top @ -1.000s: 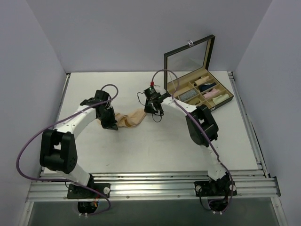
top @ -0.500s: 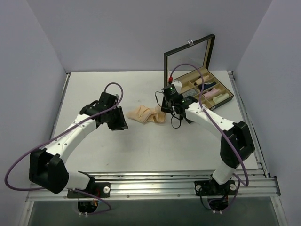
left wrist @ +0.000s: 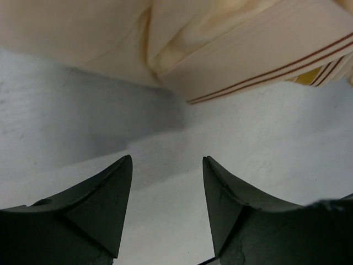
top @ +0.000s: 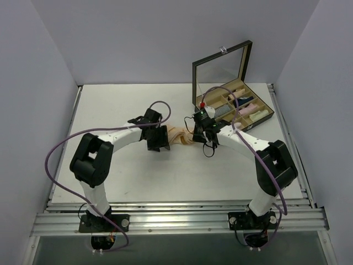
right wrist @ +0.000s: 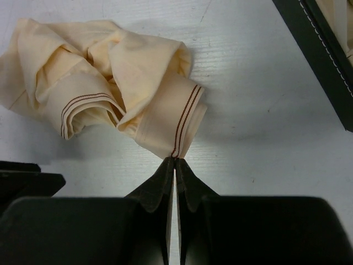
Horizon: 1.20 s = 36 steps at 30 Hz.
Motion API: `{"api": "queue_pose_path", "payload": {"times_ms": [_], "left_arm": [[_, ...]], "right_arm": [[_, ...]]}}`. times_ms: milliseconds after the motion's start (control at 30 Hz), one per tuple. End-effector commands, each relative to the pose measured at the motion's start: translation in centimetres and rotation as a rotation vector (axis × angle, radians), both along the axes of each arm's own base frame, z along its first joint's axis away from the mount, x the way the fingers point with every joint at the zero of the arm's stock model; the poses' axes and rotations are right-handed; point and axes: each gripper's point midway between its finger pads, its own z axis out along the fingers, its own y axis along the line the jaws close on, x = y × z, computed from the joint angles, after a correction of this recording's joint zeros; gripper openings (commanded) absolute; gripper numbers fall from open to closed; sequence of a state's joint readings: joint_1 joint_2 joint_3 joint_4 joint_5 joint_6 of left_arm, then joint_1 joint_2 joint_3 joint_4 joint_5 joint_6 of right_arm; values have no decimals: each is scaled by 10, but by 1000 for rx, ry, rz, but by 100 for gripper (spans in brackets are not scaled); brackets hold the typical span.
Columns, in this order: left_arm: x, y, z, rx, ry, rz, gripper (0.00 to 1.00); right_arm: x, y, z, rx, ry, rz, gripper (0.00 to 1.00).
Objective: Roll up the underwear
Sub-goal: Flatten the underwear
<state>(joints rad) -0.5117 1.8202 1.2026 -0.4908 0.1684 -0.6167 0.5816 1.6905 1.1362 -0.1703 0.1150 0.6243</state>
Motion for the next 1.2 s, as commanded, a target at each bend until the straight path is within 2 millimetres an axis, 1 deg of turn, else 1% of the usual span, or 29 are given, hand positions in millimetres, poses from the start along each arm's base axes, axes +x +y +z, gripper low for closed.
{"api": "queue_pose_path", "payload": {"times_ms": [0,67,100,133,300,400,433,500,533,633,733,767,800,833,867,900,1000,1100,1167], "left_arm": [[41,-38,27,-73,-168,-54,62],[45,-47,21,-65,-188,-86,62],[50,-50,23,-61,-213,-108,62],[52,-51,18,-46,-214,-113,62],[66,-50,15,15,-256,-136,62],[73,-49,11,45,-255,-139,62],[73,-49,2,59,-238,-141,61],[76,-51,0,61,-229,-143,59],[75,-51,-8,70,-213,-146,57],[76,-50,-13,83,-206,-134,54],[79,-48,-15,98,-211,-122,44],[80,-46,-15,109,-214,-117,34],[83,-46,-12,114,-219,-113,27],[83,-44,-14,122,-211,-111,19],[84,-38,-14,154,-212,-95,12],[85,-37,-13,157,-213,-92,3],[83,-31,-9,182,-220,-77,2],[78,-20,2,203,-238,-52,2],[75,-18,22,184,-281,-49,2]], "right_arm": [[3,0,7,30,-16,-4,0],[3,-1,5,35,-5,1,0],[4,-1,6,38,-5,2,0],[4,-1,6,40,-3,5,0],[8,-4,9,49,-7,4,0],[8,-6,7,50,4,8,0],[8,-7,7,52,4,8,0],[8,-8,6,53,4,6,0],[8,-8,6,53,4,6,0],[9,-10,5,53,8,3,0],[8,-12,2,46,14,6,0],[8,-13,2,44,11,6,0],[8,-14,0,41,15,5,0],[7,-14,-2,39,18,6,0],[6,-15,-3,37,22,6,0],[6,-14,-2,37,20,9,0],[6,-17,-3,27,19,14,0],[4,-18,-4,23,23,22,0],[0,-19,-3,24,25,33,0]]}}
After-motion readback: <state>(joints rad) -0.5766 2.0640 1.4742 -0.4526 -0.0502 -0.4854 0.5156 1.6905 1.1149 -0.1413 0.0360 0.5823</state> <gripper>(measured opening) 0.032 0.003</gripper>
